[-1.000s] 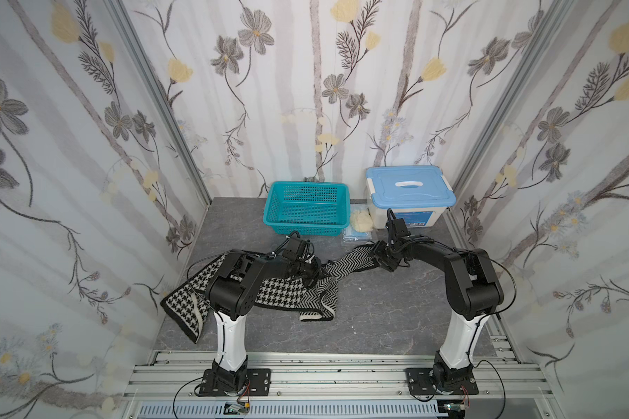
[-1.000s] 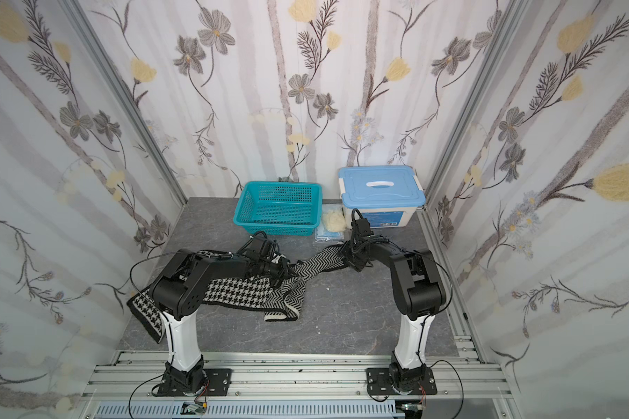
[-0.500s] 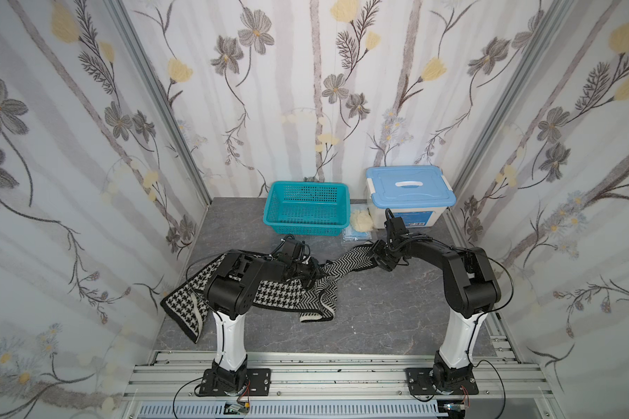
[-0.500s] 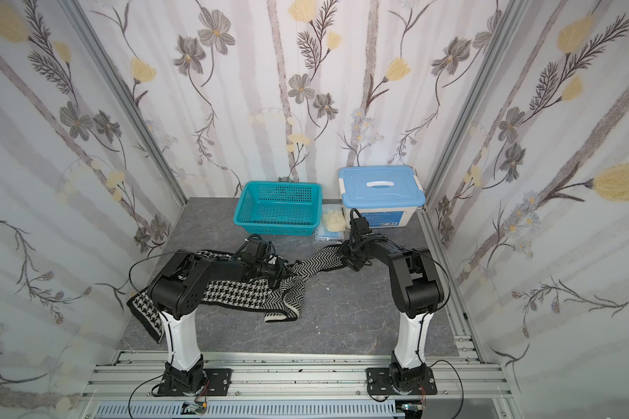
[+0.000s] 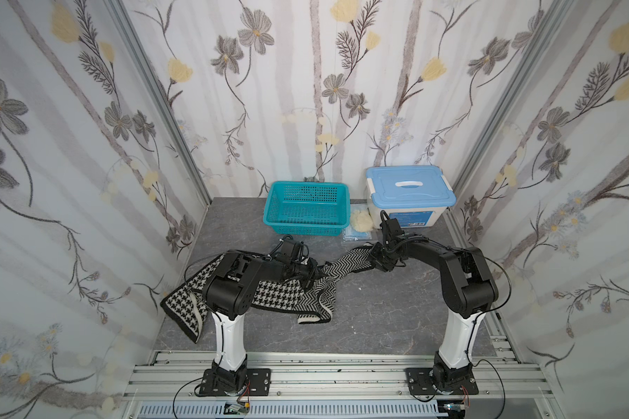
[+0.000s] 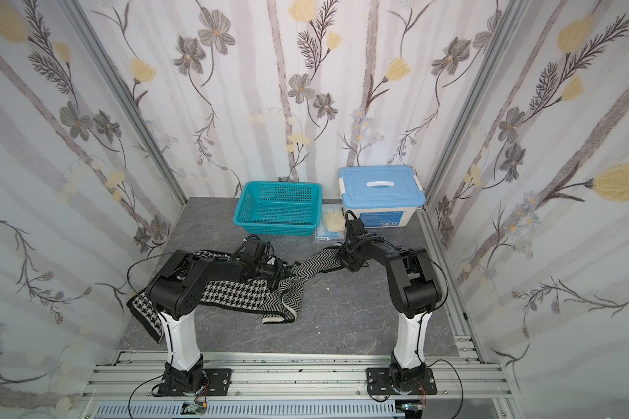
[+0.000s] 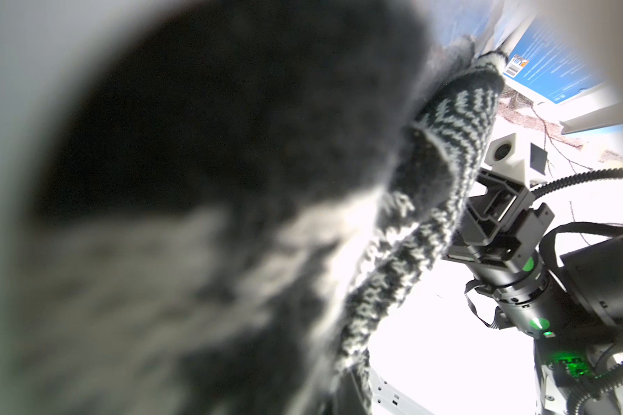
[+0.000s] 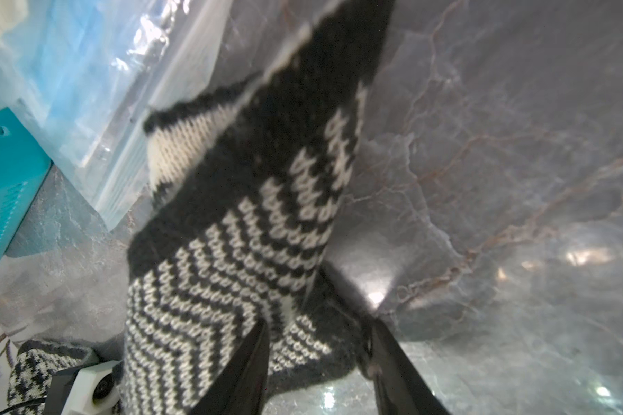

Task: Roll up the scarf and place it into the basket
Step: Flatten out the scarf at the center of the board.

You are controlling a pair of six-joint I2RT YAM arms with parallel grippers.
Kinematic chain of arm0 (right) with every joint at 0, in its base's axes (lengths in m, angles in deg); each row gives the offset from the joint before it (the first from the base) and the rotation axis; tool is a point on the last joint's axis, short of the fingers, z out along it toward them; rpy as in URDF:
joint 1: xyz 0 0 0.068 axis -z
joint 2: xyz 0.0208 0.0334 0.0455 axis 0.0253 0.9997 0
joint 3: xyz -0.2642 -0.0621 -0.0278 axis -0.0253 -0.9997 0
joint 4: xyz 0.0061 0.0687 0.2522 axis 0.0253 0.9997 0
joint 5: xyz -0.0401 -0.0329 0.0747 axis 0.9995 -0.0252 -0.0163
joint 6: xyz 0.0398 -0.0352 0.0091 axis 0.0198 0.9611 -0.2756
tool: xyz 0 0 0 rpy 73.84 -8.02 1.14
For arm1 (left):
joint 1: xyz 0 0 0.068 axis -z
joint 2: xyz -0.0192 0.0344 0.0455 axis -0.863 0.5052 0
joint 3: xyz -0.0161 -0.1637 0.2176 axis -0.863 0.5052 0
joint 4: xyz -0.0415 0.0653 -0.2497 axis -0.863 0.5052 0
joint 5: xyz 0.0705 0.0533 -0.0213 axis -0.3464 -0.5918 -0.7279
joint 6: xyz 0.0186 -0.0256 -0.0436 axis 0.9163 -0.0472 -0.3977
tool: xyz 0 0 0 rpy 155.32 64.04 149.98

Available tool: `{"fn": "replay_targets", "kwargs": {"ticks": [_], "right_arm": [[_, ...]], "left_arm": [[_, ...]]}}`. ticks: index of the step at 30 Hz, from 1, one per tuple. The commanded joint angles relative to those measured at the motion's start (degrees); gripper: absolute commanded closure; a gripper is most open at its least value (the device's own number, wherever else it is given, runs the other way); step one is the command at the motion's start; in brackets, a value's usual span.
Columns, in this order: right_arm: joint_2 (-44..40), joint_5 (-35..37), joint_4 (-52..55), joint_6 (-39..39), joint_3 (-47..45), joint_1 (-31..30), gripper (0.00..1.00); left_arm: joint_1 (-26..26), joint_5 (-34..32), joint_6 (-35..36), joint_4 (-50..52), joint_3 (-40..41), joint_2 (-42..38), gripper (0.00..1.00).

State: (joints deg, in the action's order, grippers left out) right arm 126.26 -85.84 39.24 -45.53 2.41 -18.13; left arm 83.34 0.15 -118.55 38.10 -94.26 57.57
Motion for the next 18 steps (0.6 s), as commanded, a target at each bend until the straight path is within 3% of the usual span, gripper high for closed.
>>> {"fn": "replay_targets", "kwargs": {"ticks": [1,8,18], "right_arm": [[-1.05,1.59,5.77,-1.36,-2.1,-0.4,0.5],[-0.49,2.13,6.14,-0.84,-3.01,-0.1,0.5],[4.2,4.44,10.1,-1.11,6.11,-0.42,0.48]], "left_arm": [[-0.04,0.52,-2.9,-2.23,0.05,0.02,1.0],[-0.04,0.23,-4.12,-4.24,1.15,-0.08,1.0],[-0.04,0.5,-2.78,-3.01,2.17,-1.34,1.0]]}}
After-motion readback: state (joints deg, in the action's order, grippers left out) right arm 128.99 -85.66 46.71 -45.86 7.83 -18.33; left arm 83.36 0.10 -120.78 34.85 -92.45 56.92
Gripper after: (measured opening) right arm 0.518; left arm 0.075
